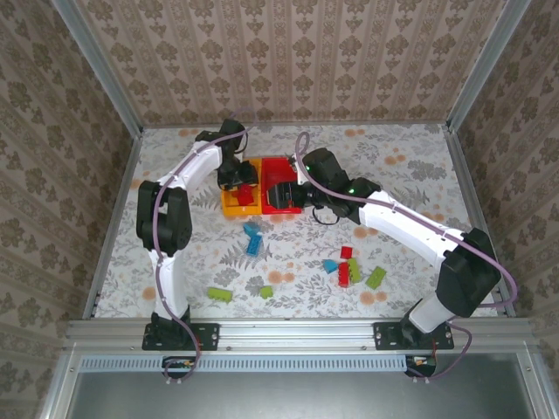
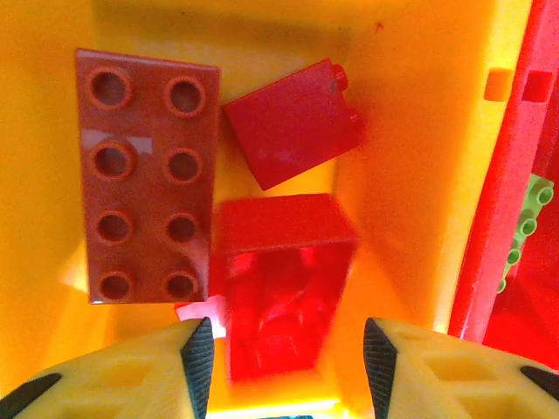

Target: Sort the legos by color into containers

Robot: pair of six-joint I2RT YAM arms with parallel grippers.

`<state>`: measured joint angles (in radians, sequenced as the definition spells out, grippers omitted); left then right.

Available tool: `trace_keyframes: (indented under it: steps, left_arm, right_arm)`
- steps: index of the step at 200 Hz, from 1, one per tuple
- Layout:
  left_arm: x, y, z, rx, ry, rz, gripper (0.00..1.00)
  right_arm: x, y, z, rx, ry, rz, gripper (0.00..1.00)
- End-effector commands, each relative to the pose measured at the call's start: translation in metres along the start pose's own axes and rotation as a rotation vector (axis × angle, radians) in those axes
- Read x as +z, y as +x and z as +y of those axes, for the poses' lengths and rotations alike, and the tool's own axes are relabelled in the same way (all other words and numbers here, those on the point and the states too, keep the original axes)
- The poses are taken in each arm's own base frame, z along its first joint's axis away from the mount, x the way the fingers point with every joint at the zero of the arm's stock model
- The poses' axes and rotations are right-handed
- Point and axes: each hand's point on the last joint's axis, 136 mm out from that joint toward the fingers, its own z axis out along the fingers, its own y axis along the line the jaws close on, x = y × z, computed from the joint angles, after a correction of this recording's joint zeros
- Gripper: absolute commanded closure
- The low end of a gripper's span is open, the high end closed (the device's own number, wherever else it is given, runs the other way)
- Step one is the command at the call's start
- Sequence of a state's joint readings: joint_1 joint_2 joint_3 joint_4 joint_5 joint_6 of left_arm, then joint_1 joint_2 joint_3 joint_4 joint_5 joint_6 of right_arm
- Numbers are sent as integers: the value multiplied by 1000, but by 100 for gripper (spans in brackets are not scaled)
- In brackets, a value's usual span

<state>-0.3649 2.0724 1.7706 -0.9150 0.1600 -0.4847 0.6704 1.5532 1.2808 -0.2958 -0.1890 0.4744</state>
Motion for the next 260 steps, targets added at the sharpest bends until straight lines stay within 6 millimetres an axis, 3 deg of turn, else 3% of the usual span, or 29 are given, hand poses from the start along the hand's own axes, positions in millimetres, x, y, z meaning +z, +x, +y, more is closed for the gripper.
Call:
trace_keyframes:
  steps: [1, 38, 57, 82, 101, 105, 119, 160, 207, 260]
  left_arm:
    - [-29, -4, -3, 12, 16, -58, 45]
    - [-58, 6, -12, 11, 45, -115, 42]
    - [-75, 18, -16, 14, 55, -155, 42]
    - [-105, 44, -11, 21, 40, -245, 42]
    - [-126, 67, 8, -5, 9, -321, 41]
    - [-128, 77, 4, 14, 13, -331, 41]
    - [-140, 97, 19, -2, 1, -376, 40]
    - [-158, 145, 58, -44, -35, -416, 40]
    - [-167, 161, 71, -40, -54, -421, 40]
    - [-171, 166, 68, -16, -29, -419, 41]
  right_arm:
    - [-8, 8, -11, -4, 63, 10, 23]
    - [-21, 44, -38, 0, 164, 76, 26]
    - [-19, 65, -33, -67, 179, 138, 26]
    - [8, 83, -7, -158, 125, 197, 25]
    - [43, 94, 14, -221, 105, 241, 23]
    - [50, 94, 17, -228, 104, 248, 23]
    - [74, 95, 22, -232, 112, 260, 22]
    - [121, 90, 11, -138, 228, 306, 19]
    - [137, 94, 4, 138, 362, 319, 12]
    - [150, 100, 8, 349, 474, 324, 14]
